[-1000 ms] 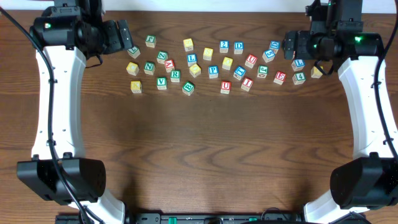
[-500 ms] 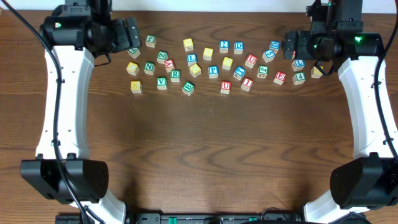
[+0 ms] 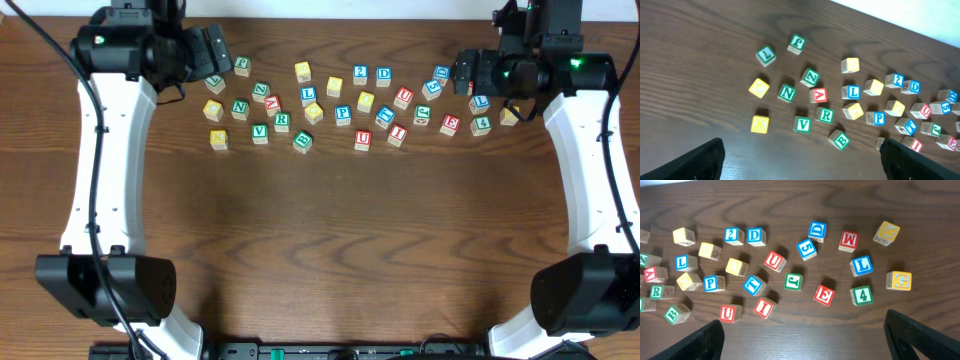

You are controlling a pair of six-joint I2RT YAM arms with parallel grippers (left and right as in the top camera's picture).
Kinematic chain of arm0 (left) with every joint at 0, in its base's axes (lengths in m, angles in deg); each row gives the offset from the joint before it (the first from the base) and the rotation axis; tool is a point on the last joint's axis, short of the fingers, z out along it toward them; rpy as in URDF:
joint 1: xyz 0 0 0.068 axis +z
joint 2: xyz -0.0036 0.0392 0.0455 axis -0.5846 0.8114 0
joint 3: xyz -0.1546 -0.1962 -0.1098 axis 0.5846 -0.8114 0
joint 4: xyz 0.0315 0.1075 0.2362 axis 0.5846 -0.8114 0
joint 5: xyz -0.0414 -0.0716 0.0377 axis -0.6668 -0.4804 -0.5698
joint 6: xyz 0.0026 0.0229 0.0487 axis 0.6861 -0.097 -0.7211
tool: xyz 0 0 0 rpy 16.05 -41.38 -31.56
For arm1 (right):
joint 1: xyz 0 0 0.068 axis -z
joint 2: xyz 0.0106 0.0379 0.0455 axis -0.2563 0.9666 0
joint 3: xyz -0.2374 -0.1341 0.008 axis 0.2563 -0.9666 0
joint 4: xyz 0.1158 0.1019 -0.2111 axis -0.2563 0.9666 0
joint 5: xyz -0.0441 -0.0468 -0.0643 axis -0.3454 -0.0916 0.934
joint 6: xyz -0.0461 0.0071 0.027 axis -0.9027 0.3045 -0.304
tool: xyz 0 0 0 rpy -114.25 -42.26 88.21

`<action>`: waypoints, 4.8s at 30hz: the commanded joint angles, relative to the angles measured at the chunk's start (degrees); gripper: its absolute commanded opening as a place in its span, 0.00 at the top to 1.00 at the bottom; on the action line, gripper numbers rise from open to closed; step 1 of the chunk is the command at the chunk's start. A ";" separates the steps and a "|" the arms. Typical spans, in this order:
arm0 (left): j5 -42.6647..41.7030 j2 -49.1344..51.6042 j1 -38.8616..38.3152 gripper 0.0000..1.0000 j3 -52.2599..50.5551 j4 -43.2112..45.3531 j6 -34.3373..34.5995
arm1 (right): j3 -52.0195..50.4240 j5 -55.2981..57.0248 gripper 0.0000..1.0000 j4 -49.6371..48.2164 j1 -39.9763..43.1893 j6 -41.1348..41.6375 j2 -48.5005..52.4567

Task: Spell out NEURIPS
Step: 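Move the left gripper over the green N block and lower, then close the left gripper on the green N block, then carry the N block forward and set it down in open space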

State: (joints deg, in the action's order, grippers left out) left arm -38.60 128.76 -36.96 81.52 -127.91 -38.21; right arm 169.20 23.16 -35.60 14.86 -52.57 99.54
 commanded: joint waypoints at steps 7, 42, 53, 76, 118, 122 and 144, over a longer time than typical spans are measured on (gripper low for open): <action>3.45 7.58 -6.25 0.02 1.55 1.73 1.07 | 1.18 -1.05 0.05 -0.61 -0.98 1.44 0.11; 10.38 22.58 -4.87 0.35 0.04 12.00 -9.88 | 1.05 -0.83 0.01 -0.37 -3.76 1.64 0.11; 10.34 29.09 -5.05 0.44 0.04 12.74 -10.19 | 1.05 -0.83 0.01 -0.37 -3.76 1.64 0.11; 11.06 29.57 -5.46 0.48 -3.02 15.93 -9.70 | 1.05 -0.83 0.01 -0.37 -3.76 1.64 0.11; 10.99 19.32 -5.53 0.73 -5.49 15.41 -4.98 | 1.05 -0.83 0.01 -0.37 -3.76 1.64 0.11; 10.73 13.99 -5.92 0.73 -5.49 11.50 -4.57 | 1.05 -0.83 0.01 -0.37 -3.76 1.64 0.11; 8.81 9.01 -24.74 0.73 -17.33 -6.19 8.81 | 1.05 -0.83 0.01 -0.37 -3.76 1.64 0.11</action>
State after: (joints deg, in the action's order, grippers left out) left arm -29.88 136.87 -60.42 67.64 -134.79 -34.03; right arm 169.20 22.48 -35.95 11.39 -51.23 99.54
